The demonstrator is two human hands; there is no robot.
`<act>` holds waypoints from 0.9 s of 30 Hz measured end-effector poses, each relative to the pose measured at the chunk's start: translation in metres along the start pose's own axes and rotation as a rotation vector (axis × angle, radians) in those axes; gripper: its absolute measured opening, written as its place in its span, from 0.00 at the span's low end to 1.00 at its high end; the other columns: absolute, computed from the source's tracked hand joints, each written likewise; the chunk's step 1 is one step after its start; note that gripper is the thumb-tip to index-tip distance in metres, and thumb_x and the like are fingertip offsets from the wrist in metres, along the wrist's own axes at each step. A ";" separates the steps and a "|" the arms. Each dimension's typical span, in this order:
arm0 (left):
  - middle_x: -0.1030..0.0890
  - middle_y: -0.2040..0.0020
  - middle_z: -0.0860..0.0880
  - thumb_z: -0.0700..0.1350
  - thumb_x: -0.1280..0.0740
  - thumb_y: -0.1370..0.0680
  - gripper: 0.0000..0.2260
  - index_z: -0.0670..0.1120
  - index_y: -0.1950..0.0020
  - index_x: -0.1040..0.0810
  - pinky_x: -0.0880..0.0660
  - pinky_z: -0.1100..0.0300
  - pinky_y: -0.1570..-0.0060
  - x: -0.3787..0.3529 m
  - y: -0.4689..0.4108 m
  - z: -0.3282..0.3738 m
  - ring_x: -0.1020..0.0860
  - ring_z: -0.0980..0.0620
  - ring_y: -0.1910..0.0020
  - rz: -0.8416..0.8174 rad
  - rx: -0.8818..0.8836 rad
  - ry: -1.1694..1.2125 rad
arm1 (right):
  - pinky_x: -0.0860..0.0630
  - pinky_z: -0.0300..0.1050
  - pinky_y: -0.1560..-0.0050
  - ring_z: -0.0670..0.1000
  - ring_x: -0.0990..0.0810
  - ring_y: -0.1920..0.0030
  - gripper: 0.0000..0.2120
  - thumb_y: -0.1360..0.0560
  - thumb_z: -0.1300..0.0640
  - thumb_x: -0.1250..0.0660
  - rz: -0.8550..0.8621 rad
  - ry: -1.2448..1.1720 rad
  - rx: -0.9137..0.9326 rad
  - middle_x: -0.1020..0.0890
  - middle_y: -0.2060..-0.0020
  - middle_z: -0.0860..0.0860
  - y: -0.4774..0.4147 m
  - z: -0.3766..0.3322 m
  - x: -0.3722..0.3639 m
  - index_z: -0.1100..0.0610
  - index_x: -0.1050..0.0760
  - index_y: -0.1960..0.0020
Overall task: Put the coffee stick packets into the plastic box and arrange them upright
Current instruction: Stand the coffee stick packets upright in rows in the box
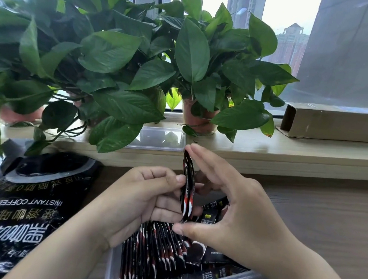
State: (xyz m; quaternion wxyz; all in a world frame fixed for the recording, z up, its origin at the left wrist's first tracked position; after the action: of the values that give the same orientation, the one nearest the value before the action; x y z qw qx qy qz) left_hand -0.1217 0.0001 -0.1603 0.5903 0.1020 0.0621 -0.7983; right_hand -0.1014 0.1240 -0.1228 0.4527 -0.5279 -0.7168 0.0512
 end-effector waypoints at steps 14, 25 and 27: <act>0.24 0.77 0.49 0.39 0.30 0.28 0.08 0.41 0.63 0.29 0.24 0.65 0.77 0.004 0.000 0.004 0.25 0.55 0.81 0.098 -0.041 -0.002 | 0.21 0.39 0.48 0.42 0.18 0.49 0.27 0.33 0.43 0.25 0.142 0.055 0.095 0.17 0.48 0.39 0.000 -0.007 0.004 0.52 0.20 0.36; 0.15 0.53 0.35 0.47 0.31 0.28 0.19 0.44 0.39 0.26 0.17 0.56 0.67 0.013 -0.001 0.007 0.14 0.42 0.63 0.180 -0.064 0.115 | 0.20 0.36 0.47 0.38 0.16 0.49 0.19 0.30 0.63 0.28 0.260 0.042 0.113 0.14 0.51 0.47 0.002 -0.002 0.005 0.55 0.18 0.40; 0.15 0.55 0.35 0.51 0.31 0.29 0.20 0.46 0.40 0.25 0.17 0.55 0.66 0.018 -0.002 0.009 0.14 0.42 0.63 0.231 -0.075 0.084 | 0.20 0.38 0.48 0.39 0.16 0.49 0.18 0.29 0.62 0.29 0.238 0.034 0.105 0.15 0.51 0.47 0.002 -0.001 0.005 0.55 0.18 0.39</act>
State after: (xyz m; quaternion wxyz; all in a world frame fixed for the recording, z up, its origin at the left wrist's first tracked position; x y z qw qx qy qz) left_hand -0.1289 -0.0178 -0.1560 0.6785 0.1196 0.1046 -0.7172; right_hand -0.0994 0.1284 -0.1208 0.4827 -0.5855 -0.6376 0.1329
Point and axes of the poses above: each hand's wrist, its own y-axis away from the middle knuckle, its own x-axis out of the back of the hand, z = x × y, the point moved 9 cm from there along -y, towards the middle knuckle
